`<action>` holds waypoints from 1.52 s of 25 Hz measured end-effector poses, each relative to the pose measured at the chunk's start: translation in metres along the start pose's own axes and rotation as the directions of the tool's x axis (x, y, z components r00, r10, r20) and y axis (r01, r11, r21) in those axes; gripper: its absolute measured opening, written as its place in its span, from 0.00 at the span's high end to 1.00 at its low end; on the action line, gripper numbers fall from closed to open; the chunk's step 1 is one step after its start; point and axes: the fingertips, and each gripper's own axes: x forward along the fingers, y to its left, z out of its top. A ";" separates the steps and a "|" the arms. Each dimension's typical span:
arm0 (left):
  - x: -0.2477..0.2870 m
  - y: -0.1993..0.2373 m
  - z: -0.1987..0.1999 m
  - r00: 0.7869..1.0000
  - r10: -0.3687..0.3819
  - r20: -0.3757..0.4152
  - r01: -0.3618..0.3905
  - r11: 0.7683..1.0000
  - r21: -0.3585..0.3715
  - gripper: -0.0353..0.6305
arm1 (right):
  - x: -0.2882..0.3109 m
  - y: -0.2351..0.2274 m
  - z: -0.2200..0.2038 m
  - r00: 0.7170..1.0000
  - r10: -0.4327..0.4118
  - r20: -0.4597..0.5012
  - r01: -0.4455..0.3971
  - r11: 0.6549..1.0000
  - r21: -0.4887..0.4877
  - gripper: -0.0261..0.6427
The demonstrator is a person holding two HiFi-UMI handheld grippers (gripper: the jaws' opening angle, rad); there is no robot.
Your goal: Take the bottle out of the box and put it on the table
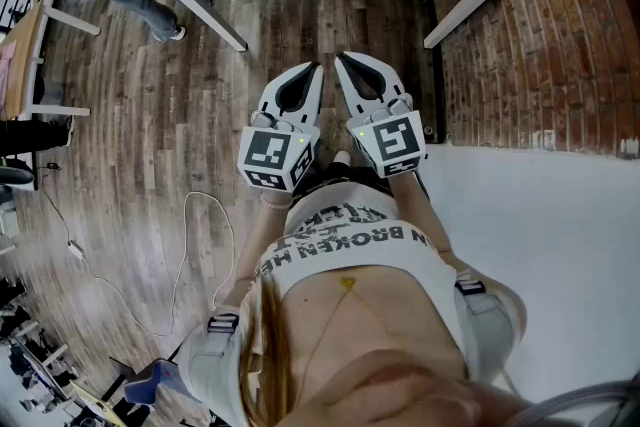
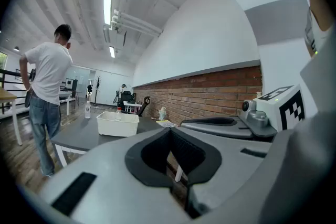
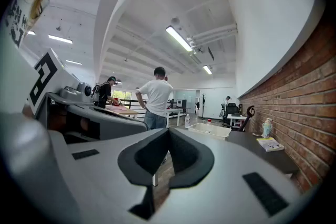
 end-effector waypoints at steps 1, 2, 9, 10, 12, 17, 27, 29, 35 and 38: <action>0.002 0.000 -0.001 1.000 -0.002 0.002 0.002 1.000 -0.004 0.94 | -0.001 -0.003 -0.001 1.000 -0.004 0.005 0.004 1.000 0.003 0.95; 0.004 -0.001 -0.002 1.000 -0.004 0.003 0.004 1.000 -0.008 0.94 | -0.001 -0.006 -0.002 1.000 -0.007 0.009 0.007 1.000 0.007 0.95; 0.018 -0.001 -0.009 1.000 -0.008 -0.004 0.008 1.000 -0.025 0.94 | 0.001 -0.024 -0.016 1.000 -0.008 -0.004 0.008 0.999 0.037 0.95; 0.020 0.000 -0.010 1.000 -0.011 -0.009 0.011 1.000 -0.027 0.94 | 0.003 -0.026 -0.017 1.000 -0.007 -0.006 0.007 0.999 0.041 0.95; 0.025 0.003 -0.013 1.000 -0.018 -0.020 0.017 0.999 -0.033 0.94 | 0.008 -0.028 -0.020 1.000 -0.007 -0.012 0.007 0.999 0.044 0.95; 0.047 0.029 -0.015 0.999 -0.025 -0.033 0.024 0.998 -0.056 0.94 | 0.038 -0.038 -0.022 0.999 -0.012 -0.034 0.014 0.999 0.040 0.95; 0.128 0.110 0.020 0.996 -0.094 0.001 0.094 0.995 -0.034 0.94 | 0.134 -0.089 -0.004 0.999 -0.052 0.000 0.052 0.999 0.013 0.95; 0.144 0.125 0.028 0.994 -0.113 -0.001 0.113 0.993 -0.024 0.94 | 0.155 -0.100 -0.001 0.997 -0.076 -0.005 0.076 0.997 0.010 0.95; 0.176 0.159 0.030 0.988 -0.149 -0.033 0.148 0.988 -0.030 0.94 | 0.200 -0.118 -0.008 0.994 -0.101 -0.042 0.102 0.994 0.041 0.95; 0.185 0.173 0.029 0.986 -0.163 -0.046 0.161 0.986 -0.038 0.94 | 0.217 -0.120 -0.010 0.993 -0.102 -0.052 0.105 0.993 0.049 0.95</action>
